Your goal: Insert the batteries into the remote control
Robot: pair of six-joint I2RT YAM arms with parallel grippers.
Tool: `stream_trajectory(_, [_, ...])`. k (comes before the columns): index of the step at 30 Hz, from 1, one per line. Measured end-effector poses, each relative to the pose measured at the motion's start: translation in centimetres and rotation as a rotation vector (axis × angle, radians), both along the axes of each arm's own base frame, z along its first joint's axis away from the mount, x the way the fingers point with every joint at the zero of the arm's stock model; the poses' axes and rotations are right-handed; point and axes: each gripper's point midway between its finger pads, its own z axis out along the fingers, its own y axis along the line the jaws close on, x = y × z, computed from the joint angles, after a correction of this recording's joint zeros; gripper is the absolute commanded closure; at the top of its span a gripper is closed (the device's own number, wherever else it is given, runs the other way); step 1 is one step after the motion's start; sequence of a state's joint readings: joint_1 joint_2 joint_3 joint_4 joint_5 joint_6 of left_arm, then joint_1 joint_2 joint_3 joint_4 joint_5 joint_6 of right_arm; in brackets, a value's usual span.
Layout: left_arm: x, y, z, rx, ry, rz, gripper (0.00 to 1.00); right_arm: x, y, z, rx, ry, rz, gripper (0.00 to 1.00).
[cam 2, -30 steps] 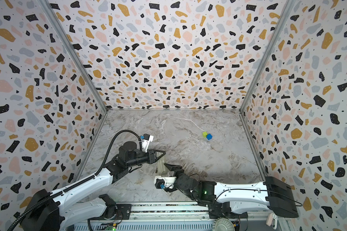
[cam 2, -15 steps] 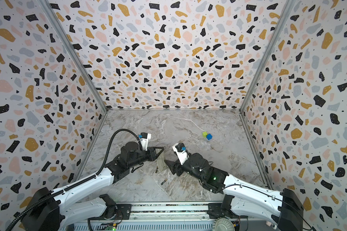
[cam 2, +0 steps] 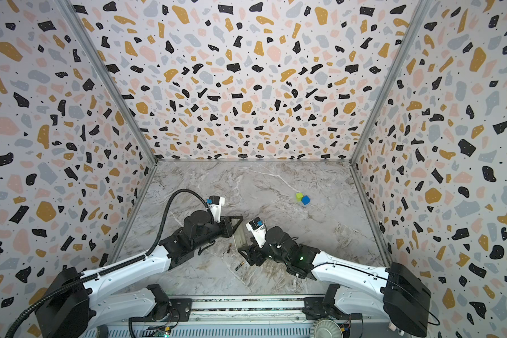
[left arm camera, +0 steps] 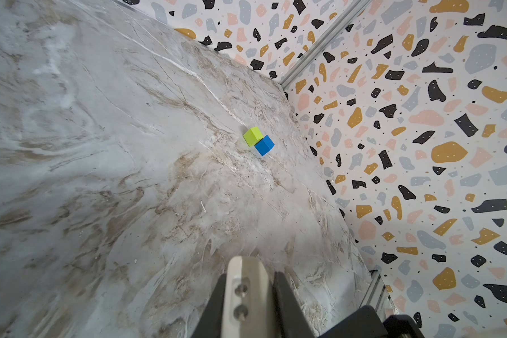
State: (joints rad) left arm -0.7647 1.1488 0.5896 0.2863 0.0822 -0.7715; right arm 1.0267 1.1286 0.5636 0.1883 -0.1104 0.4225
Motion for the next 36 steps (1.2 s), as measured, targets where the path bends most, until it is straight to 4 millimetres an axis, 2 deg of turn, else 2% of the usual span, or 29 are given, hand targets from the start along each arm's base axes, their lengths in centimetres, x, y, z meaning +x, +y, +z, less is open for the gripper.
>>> stream_trajectory(20, [0.0, -1.2, -0.7, 0.019, -0.003, 0.000, 1.00, 0.9, 0.0, -1.6, 0.024, 0.037, -0.017, 0.40])
stream_trajectory(36, [0.0, -1.4, -1.3, 0.034, 0.005, 0.002, 1.00, 0.9, -0.1, -2.7, 0.011, 0.062, -0.020, 0.56])
